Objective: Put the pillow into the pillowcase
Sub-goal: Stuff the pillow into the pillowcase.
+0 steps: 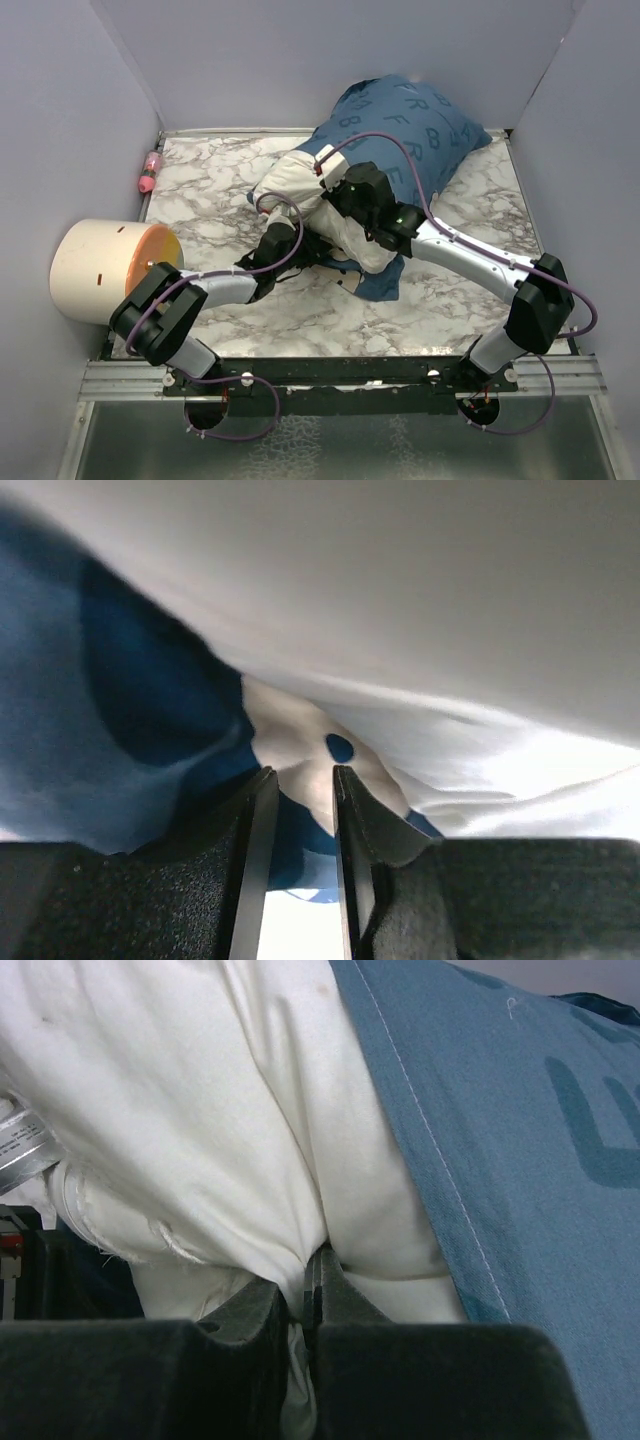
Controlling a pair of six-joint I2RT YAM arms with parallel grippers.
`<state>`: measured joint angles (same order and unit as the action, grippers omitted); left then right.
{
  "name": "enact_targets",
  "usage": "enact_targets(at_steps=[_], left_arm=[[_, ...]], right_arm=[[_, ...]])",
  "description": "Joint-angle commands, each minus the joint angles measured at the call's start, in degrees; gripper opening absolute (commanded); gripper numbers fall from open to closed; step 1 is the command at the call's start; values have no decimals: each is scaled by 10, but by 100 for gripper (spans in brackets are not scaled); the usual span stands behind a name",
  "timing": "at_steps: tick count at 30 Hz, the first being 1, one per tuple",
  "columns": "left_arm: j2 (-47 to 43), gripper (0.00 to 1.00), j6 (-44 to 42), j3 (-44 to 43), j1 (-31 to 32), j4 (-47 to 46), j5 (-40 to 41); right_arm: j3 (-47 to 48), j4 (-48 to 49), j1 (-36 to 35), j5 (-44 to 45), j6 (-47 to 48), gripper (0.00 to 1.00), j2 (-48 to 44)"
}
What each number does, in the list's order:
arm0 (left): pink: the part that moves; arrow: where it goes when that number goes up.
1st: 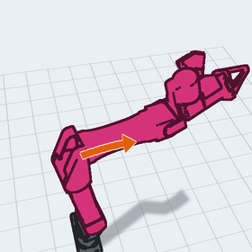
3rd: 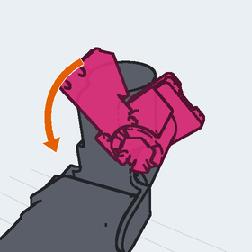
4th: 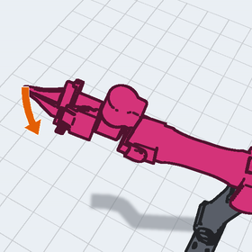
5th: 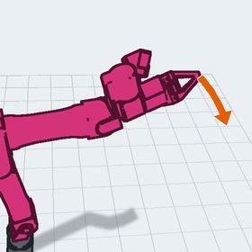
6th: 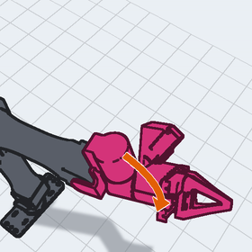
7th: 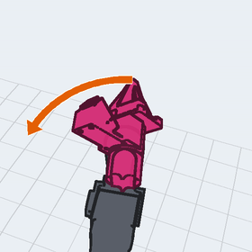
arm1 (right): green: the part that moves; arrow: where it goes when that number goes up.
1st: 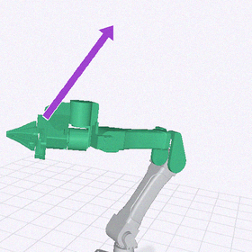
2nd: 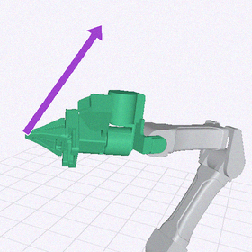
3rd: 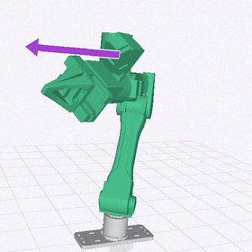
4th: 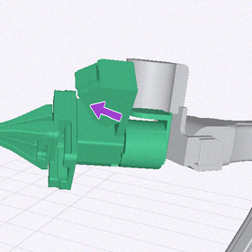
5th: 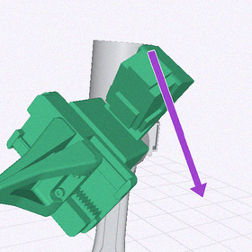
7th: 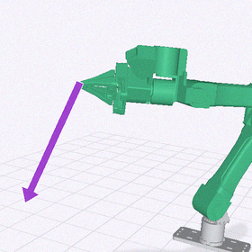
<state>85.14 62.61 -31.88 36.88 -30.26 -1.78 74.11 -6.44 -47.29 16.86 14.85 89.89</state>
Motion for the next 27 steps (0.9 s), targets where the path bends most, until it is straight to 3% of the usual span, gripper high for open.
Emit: enact_targets(at_steps=[1,4,9,11,14,18,20,24,27], left_arm=[[28,31,14,-6,0,-22,64],[60,32,4,-36,0,-25,52],[135,41,32,-73,0,-82,27],[158,47,46,-81,0,-108,28],[170,62,56,-86,0,-125,45],[180,69,41,-111,1,-100,69],[200,64,36,-135,1,-58,69],[224,34,62,-114,3,-54,69],[225,22,67,-90,4,-65,76]], right_arm=[[19,76,26,20,-6,1,-33],[15,81,28,16,-10,1,-35],[12,82,29,12,-16,1,-40],[10,82,29,9,-18,1,-43],[8,81,30,7,-18,1,-46],[5,83,30,4,-25,1,-47],[5,86,30,5,-28,1,-47],[11,89,35,18,-26,1,-51],[14,90,41,16,-25,1,-53]])
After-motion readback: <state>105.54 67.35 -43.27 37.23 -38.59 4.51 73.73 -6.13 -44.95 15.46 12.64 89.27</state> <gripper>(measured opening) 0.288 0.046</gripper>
